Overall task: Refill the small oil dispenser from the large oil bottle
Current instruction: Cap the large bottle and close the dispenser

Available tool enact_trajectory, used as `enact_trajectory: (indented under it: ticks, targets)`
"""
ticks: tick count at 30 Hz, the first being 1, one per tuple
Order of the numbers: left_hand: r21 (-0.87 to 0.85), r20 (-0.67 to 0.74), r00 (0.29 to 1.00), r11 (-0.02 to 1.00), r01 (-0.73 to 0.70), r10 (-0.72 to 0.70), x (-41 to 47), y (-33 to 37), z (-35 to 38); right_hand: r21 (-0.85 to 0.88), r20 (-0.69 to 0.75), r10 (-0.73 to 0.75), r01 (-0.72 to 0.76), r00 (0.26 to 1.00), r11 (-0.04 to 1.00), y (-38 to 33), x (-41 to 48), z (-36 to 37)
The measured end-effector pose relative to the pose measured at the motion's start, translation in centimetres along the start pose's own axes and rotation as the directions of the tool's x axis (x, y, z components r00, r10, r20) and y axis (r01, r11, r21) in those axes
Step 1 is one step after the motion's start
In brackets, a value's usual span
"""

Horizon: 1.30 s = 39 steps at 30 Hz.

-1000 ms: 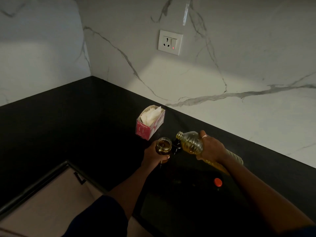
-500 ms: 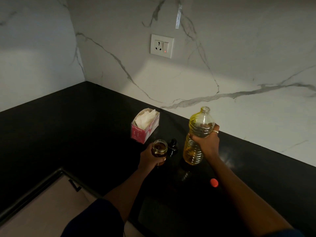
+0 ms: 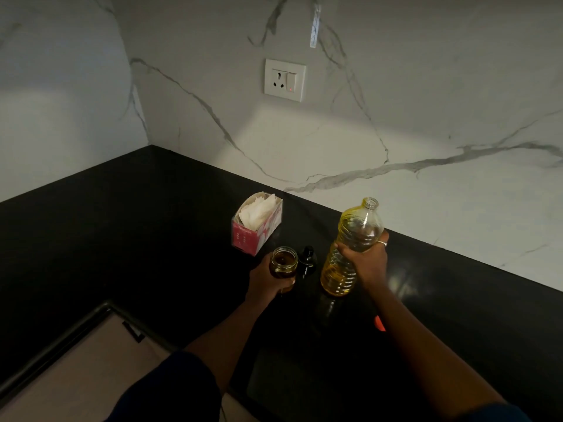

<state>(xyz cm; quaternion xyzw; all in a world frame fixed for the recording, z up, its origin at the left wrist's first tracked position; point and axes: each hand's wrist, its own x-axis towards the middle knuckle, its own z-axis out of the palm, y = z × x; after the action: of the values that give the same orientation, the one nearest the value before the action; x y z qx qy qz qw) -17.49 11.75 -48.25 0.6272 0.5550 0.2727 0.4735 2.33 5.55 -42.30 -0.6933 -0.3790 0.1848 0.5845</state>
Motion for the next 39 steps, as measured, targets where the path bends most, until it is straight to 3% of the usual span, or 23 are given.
enact_trajectory:
  ticks: [10, 13, 15, 18, 20, 25, 30, 33, 39]
  targets:
    - [0.002, -0.037, 0.999, 1.0, 0.005, -0.005, 0.6, -0.2, 0.8, -0.118, 0.139, 0.029, -0.012, 0.99, 0.993, 0.9, -1.2, -2.0]
    - [-0.043, -0.027, 1.0, 0.999, -0.003, 0.002, 0.5, -0.3, 0.5, -0.251, 0.187, 0.095, -0.046, 0.978, 0.967, 1.8, -1.5, -3.5]
    - [-0.054, -0.014, 1.0, 0.998, -0.011, 0.01, 0.3, -0.1, 0.5, -0.44, 0.251, 0.155, -0.029, 0.955, 0.897, 2.5, -1.5, -4.6]
    - [-0.103, -0.023, 1.0, 0.995, -0.015, 0.013, -0.1, 0.4, 0.6, -0.749, 0.385, 0.332, 0.082, 0.861, 0.657, 3.4, -1.8, -6.0]
    - [-0.11, -0.05, 0.999, 0.994, -0.027, 0.022, -0.4, 0.9, 0.6, -0.827, 0.417, 0.448, 0.125, 0.791, 0.549, 3.7, -2.2, -6.6]
    - [-0.096, -0.123, 0.988, 0.99, -0.104, 0.092, -0.6, 1.6, 0.6, -0.875, 0.386, 0.537, 0.114, 0.75, 0.47, 4.0, -3.3, -7.2]
    - [0.047, -0.293, 0.945, 0.989, -0.139, 0.147, -0.8, 2.7, 0.7, -0.867, 0.393, 0.51, 0.123, 0.765, 0.483, 4.7, -3.9, -7.5]
    - [-0.023, -0.348, 0.924, 0.983, -0.18, 0.161, -0.9, 3.9, 1.0, -0.86, 0.382, 0.45, 0.132, 0.807, 0.493, 4.0, -3.6, -7.8]
    - [-0.155, -0.368, 0.899, 0.937, -0.313, 0.239, -1.1, 7.1, 1.6, -0.711, 0.179, 0.144, 0.027, 0.973, 0.702, -1.8, -0.5, -9.0]
